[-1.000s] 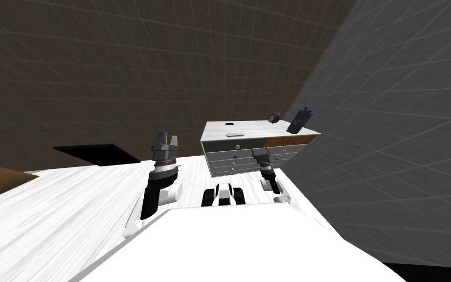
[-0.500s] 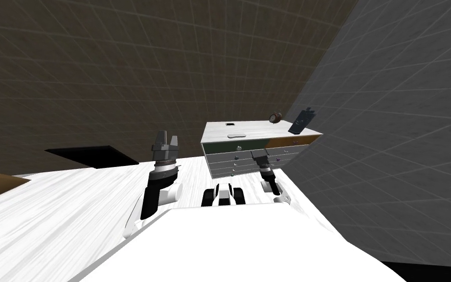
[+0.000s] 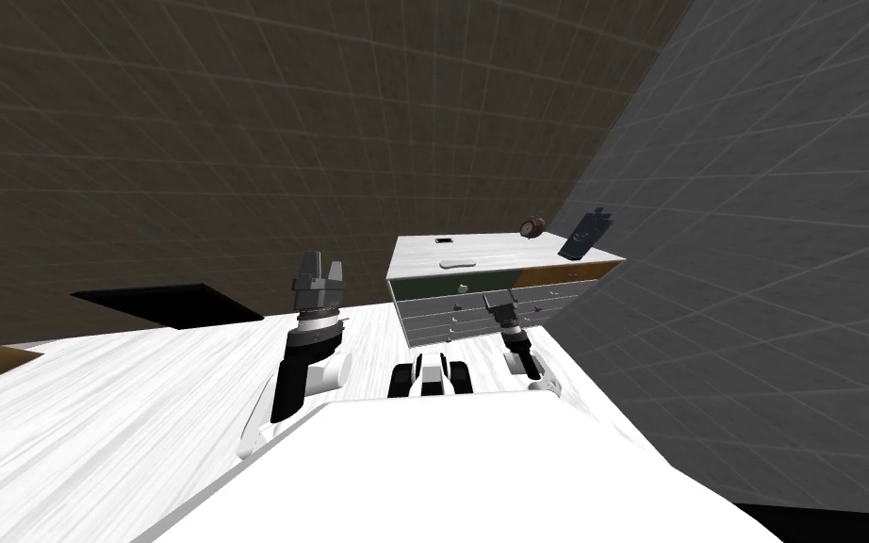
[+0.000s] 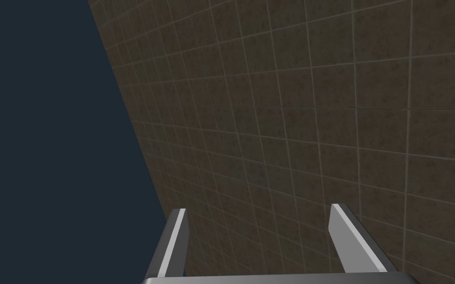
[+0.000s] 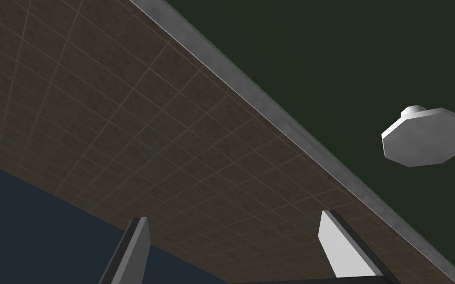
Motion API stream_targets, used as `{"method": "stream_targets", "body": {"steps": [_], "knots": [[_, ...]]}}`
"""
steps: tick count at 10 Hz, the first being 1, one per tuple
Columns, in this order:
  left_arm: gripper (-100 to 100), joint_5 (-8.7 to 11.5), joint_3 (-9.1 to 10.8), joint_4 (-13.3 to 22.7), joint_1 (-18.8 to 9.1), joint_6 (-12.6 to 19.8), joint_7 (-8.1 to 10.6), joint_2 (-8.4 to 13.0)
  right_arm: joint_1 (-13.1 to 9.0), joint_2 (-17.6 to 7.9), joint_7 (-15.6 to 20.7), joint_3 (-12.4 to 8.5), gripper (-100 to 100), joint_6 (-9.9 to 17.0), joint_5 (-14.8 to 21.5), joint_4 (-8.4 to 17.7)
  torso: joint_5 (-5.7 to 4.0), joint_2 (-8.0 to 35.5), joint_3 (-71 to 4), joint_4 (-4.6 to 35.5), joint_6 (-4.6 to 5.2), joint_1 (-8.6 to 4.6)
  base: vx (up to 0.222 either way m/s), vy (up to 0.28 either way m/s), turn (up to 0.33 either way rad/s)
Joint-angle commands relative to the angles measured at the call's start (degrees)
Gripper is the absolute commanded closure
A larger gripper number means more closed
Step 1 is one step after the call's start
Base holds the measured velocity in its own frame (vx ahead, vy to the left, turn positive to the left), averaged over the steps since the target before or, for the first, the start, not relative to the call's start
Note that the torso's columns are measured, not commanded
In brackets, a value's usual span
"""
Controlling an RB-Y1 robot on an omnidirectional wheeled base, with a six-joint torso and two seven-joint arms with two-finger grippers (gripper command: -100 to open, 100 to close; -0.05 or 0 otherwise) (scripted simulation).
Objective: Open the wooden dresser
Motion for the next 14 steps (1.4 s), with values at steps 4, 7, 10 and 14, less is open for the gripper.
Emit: {"method": "stream_targets", "body": {"steps": [4,7,10,14], "knots": [[0,0.0,0.0,0.0,0.0,0.0,0.0,0.0,-0.15,0.31,8.51,-0.66,-100,-2.37,2.09,4.27,-0.02,0.04,0.03,0.01,0.01,-0.03,0.043,0.022,-0.012],[0,0.0,0.0,0.0,0.0,0.0,0.0,0.0,-0.13,0.99,13.45,-1.29,-100,-4.34,3.9,7.85,0.0,-0.03,-0.02,-0.01,0.0,0.0,0.058,0.022,-0.011],[0,0.0,0.0,0.0,0.0,0.0,0.0,0.0,-0.09,1.55,17.83,-1.58,-100,-5.24,4.75,9.49,0.01,0.0,0.0,0.0,0.0,0.05,0.054,0.023,-0.008],[0,0.0,0.0,0.0,0.0,0.0,0.0,0.0,0.05,3.17,23.1,-2.12,-100,-6.89,6.31,12.42,-0.01,-0.01,0.0,0.0,0.0,-0.04,0.046,0.009,-0.004]]}}
